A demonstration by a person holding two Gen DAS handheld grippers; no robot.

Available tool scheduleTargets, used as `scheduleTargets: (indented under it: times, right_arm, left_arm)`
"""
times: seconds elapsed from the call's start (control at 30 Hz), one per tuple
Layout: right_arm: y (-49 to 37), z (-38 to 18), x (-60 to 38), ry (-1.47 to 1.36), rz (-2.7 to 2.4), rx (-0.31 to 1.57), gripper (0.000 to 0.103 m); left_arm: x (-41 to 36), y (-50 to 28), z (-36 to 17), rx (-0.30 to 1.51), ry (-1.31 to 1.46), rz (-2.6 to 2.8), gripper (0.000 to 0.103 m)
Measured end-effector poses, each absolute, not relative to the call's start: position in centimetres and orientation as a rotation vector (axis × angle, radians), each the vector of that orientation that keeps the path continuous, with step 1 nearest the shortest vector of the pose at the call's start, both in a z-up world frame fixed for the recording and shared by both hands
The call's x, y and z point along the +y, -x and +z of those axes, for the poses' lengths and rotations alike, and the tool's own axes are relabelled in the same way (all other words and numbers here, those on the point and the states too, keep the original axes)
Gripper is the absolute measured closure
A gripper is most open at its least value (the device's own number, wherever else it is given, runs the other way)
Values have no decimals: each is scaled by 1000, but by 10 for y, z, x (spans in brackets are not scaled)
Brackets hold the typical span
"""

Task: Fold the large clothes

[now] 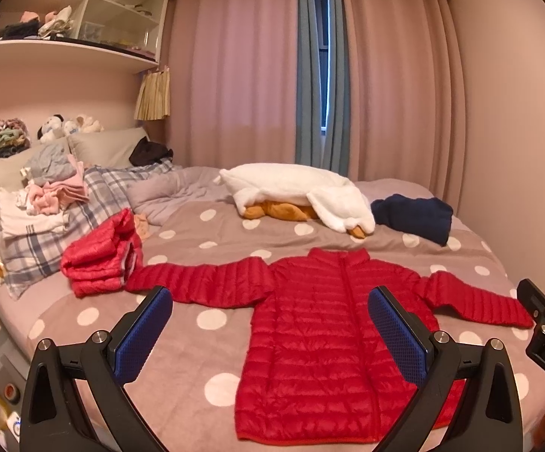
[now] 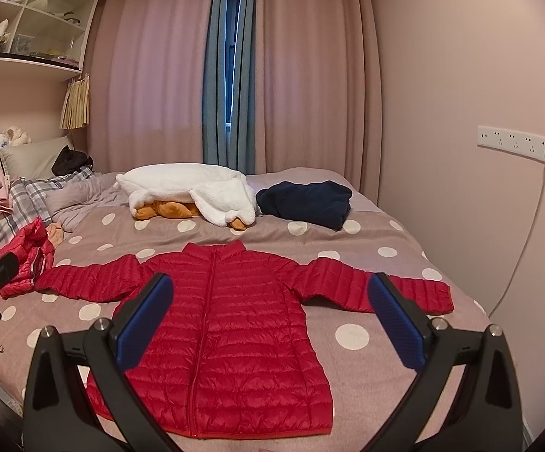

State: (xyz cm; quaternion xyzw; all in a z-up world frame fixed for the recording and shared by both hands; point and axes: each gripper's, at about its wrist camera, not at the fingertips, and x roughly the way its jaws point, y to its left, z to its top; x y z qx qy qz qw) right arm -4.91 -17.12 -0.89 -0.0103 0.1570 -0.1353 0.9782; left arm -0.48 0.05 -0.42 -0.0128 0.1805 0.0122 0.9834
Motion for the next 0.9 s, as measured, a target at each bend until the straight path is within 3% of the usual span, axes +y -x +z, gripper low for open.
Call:
scheduleTargets:
  times: [0.9]
  right_arm:
    - [53, -2, -169, 34, -267, 317, 0]
  left_arm:
    - [4, 9, 1, 356, 39, 19, 0]
